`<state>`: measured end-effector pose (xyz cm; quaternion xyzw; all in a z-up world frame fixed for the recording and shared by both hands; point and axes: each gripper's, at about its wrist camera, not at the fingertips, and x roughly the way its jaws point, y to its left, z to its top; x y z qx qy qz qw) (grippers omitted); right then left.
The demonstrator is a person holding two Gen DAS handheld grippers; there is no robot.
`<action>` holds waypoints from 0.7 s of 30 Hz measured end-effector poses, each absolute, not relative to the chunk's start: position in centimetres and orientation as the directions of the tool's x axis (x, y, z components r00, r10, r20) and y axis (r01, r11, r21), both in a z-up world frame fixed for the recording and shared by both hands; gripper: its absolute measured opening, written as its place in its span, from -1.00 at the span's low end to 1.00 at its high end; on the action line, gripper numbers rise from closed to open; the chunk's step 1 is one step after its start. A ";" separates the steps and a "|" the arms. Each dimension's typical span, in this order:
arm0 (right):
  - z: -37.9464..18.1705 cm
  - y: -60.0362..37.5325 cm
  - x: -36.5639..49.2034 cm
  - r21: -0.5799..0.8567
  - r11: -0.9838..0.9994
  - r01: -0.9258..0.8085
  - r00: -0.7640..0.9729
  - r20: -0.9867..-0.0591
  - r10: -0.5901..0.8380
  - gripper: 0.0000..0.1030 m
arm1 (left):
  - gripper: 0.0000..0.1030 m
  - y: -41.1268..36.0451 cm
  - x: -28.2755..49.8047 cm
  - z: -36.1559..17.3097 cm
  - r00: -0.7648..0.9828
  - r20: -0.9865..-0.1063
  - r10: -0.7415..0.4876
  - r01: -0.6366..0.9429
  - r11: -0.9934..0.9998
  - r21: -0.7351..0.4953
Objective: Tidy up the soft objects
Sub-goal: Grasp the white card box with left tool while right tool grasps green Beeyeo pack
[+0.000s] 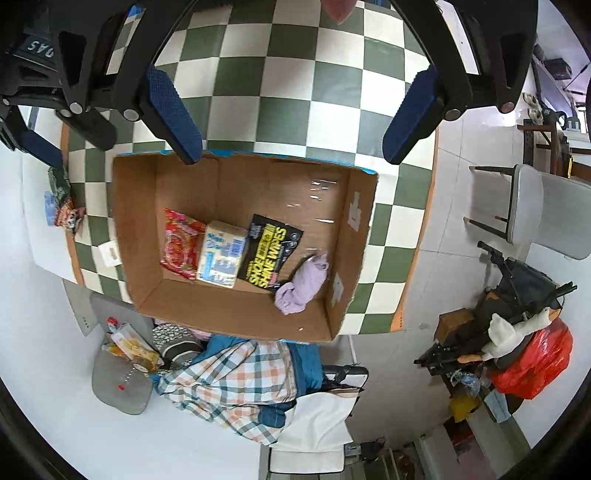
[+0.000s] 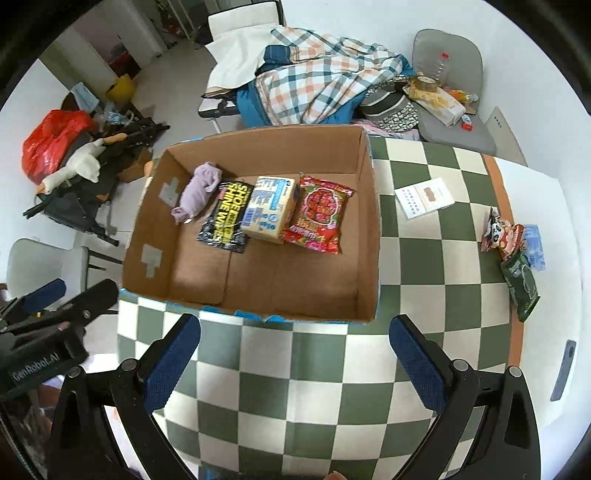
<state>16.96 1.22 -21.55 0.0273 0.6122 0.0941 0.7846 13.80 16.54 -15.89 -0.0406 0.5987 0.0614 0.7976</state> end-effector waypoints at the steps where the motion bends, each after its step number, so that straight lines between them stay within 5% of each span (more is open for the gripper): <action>1: -21.4 1.2 16.9 0.163 0.980 -0.116 0.233 -0.954 0.187 1.00 | 0.94 16.1 13.9 -15.5 0.278 -0.959 0.048 -0.136 0.991 0.010; 11: -18.8 -9.8 18.5 0.167 0.986 0.009 0.275 -0.948 0.158 1.00 | 0.94 3.3 19.8 -12.9 0.347 -0.936 0.058 0.224 0.964 0.143; 21: -24.2 -28.5 23.0 0.000 0.990 0.143 0.134 -0.991 -0.020 1.00 | 0.94 -16.6 30.7 -25.1 0.162 -0.971 0.173 0.643 0.729 0.237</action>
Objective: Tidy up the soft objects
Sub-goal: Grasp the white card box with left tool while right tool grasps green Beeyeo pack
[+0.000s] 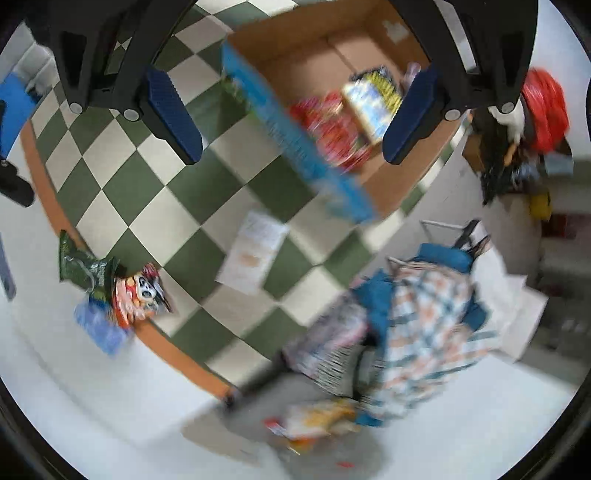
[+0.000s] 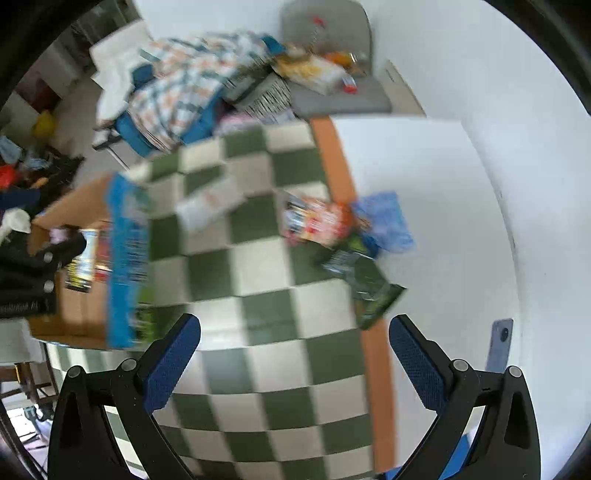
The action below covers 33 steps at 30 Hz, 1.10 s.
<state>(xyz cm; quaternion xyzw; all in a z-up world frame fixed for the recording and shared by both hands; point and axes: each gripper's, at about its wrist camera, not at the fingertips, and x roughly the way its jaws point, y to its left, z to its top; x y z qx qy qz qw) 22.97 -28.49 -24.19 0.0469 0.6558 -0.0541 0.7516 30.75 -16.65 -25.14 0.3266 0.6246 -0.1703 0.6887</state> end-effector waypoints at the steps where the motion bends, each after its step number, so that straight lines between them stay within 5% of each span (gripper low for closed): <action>1: -25.6 -30.0 23.6 -0.009 0.990 0.142 0.100 -0.995 -0.023 1.00 | 0.94 -18.2 31.5 -27.0 0.147 -0.969 0.200 0.661 0.709 0.247; 10: -37.8 -35.9 27.3 -0.049 0.997 0.067 -0.133 -0.990 -0.040 1.00 | 0.94 -22.8 35.2 -40.4 0.018 -0.925 0.380 0.744 0.613 0.267; 21: -44.3 -38.9 29.5 0.020 0.997 0.077 -0.208 -0.977 0.036 1.00 | 0.97 -21.9 38.1 -43.5 -0.093 -0.923 0.372 0.738 0.649 0.187; 23: -44.8 -39.0 29.5 0.035 0.996 0.085 -0.214 -0.975 0.052 0.96 | 0.74 -21.8 38.1 -43.3 -0.109 -0.930 0.351 0.734 0.659 0.162; 26: -45.5 -39.2 28.9 0.049 0.993 0.104 -0.227 -0.971 0.071 0.68 | 0.11 -21.7 38.0 -42.8 -0.188 -0.943 0.276 0.703 0.708 0.067; 28: -46.0 -39.3 28.4 0.043 0.992 0.122 -0.233 -0.970 0.070 0.28 | 0.10 -21.6 37.7 -42.5 -0.176 -0.945 0.276 0.690 0.719 0.082; 33: -45.9 -39.0 27.4 0.000 0.989 0.146 -0.223 -0.974 0.033 -0.13 | 0.05 -21.6 36.7 -41.8 -0.116 -0.955 0.272 0.659 0.740 0.131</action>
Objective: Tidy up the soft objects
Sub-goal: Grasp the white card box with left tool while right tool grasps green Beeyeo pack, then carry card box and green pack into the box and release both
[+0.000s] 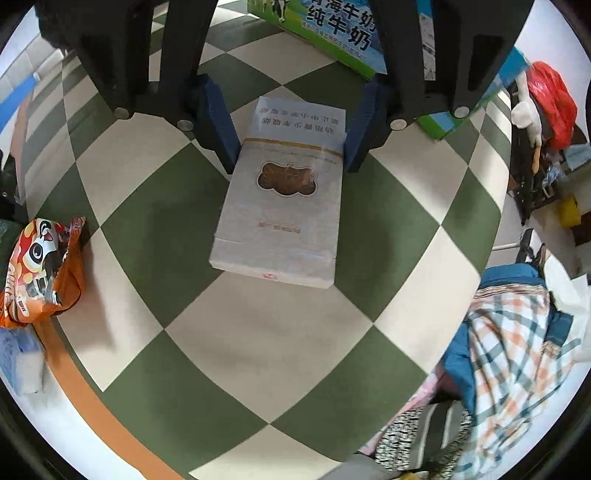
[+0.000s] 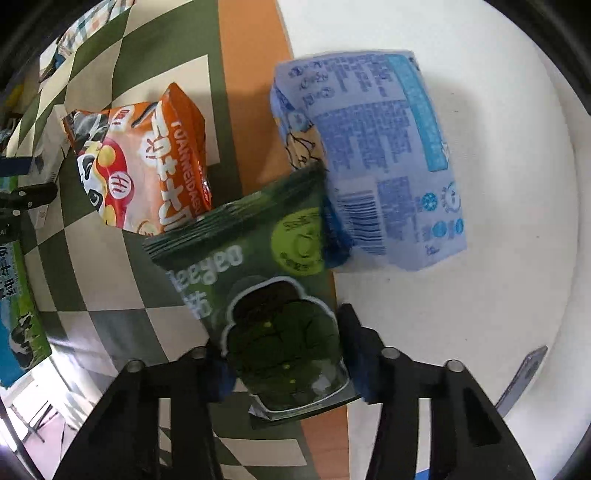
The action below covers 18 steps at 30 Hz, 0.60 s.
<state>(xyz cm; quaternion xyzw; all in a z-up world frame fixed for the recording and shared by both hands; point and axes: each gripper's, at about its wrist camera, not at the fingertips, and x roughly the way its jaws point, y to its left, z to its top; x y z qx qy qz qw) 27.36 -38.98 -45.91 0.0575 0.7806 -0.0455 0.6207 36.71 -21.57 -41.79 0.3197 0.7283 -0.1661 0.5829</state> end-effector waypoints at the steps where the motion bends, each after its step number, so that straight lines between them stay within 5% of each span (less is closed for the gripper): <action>1: -45.6 -38.9 27.1 -0.007 0.988 0.155 -0.217 -0.976 0.027 -0.22 | 0.05 -21.6 36.5 -41.6 -0.109 -0.957 0.268 0.652 0.746 0.135; 18: -32.9 -31.9 22.1 0.204 0.951 0.234 0.010 -0.978 0.207 -0.30 | 0.04 -16.4 28.6 -25.6 0.074 -0.992 -0.102 0.445 0.894 -0.058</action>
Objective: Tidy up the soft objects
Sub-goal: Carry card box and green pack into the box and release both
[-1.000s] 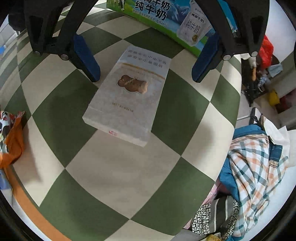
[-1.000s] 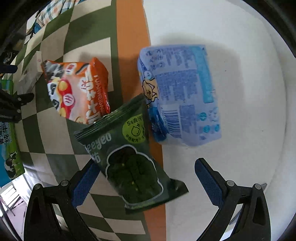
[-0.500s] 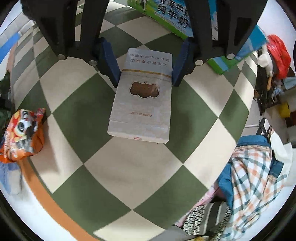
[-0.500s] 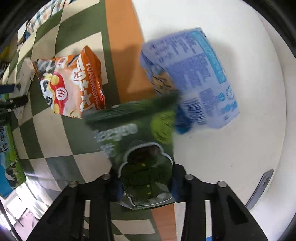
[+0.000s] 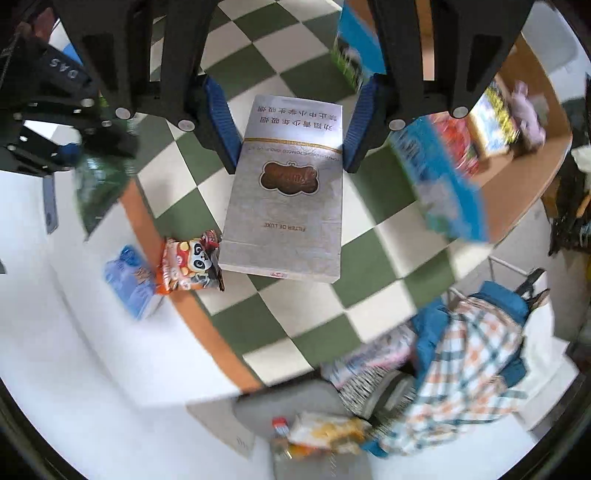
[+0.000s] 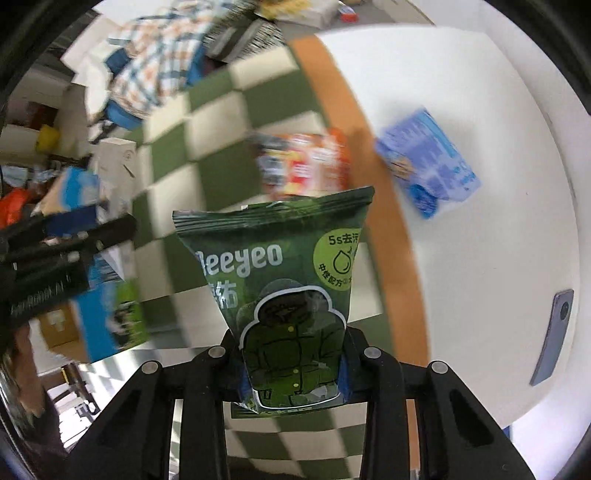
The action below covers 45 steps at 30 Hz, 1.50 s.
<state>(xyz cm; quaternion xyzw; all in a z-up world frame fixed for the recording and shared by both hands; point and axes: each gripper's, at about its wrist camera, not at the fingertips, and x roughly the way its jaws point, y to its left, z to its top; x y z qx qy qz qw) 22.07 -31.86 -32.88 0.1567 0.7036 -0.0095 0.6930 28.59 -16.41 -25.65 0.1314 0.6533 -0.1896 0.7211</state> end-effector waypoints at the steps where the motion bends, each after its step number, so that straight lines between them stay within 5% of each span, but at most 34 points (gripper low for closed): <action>1: -32.0 -30.9 22.0 0.217 0.950 0.223 0.024 -0.976 0.217 -0.30 | 0.04 -15.3 28.0 -24.6 0.092 -0.989 -0.116 0.429 0.901 -0.066; 9: -25.7 -19.1 22.8 0.322 0.942 0.097 0.092 -0.945 0.314 -0.30 | 0.04 -0.4 25.2 -19.2 0.172 -0.978 -0.116 0.221 0.972 -0.077; 19: -27.0 0.2 24.8 0.405 0.910 -0.094 -0.006 -0.914 0.406 -0.30 | 0.04 17.0 24.0 -23.1 0.068 -0.997 -0.033 -0.072 0.997 -0.038; 29: -32.5 9.1 26.7 0.436 0.897 -0.079 -0.101 -0.898 0.427 -0.30 | 0.04 22.7 24.0 -29.8 -0.103 -0.986 -0.130 -0.203 0.973 -0.107; 37: -35.1 11.4 28.0 0.434 0.900 -0.047 -0.135 -0.895 0.425 -0.27 | 0.04 23.2 23.9 -30.1 -0.128 -0.983 -0.131 -0.198 0.975 -0.104; 42: -35.7 11.8 28.2 0.432 0.901 -0.036 -0.142 -0.895 0.423 0.25 | 0.05 23.6 23.9 -29.8 -0.138 -0.982 -0.128 -0.189 0.977 -0.101; 45: -35.1 11.6 28.0 0.409 0.911 -0.051 -0.126 -0.907 0.401 0.30 | 0.05 23.7 23.8 -29.3 -0.133 -0.984 -0.120 -0.193 0.977 -0.093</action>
